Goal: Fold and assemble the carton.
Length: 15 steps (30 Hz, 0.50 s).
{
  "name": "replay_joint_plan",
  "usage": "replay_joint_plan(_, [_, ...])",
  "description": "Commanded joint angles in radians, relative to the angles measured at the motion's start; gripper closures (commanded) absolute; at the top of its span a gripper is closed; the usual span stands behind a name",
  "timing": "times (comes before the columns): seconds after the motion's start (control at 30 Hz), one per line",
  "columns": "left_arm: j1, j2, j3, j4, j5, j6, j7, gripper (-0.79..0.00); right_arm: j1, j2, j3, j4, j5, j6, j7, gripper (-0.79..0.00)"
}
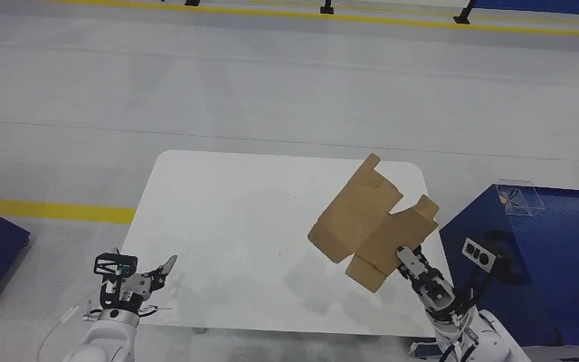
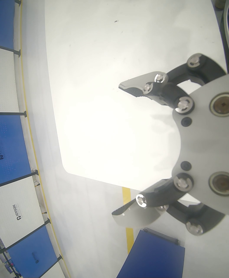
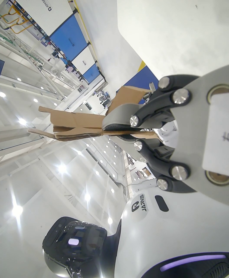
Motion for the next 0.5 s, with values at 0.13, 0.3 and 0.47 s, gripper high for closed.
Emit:
replay_joint_plan(0.13, [0.0, 0.0, 0.0, 0.0, 0.0, 0.0, 0.0, -0.785, -0.033, 0.006, -0.02, -0.177, 0.362, 0.108, 0.019, 0.0])
replay_joint_plan(0.3, [0.0, 0.0, 0.0, 0.0, 0.0, 0.0, 0.0, -0.785, -0.06, 0.019, 0.046, -0.288, 1.082, 0.373, 0.232, 0.0])
replay_joint_plan(0.47, [0.0, 0.0, 0.0, 0.0, 0.0, 0.0, 0.0, -0.785, -0.09, 0.016, 0.155, -0.223, 1.596, 0.745, 0.389, 0.0])
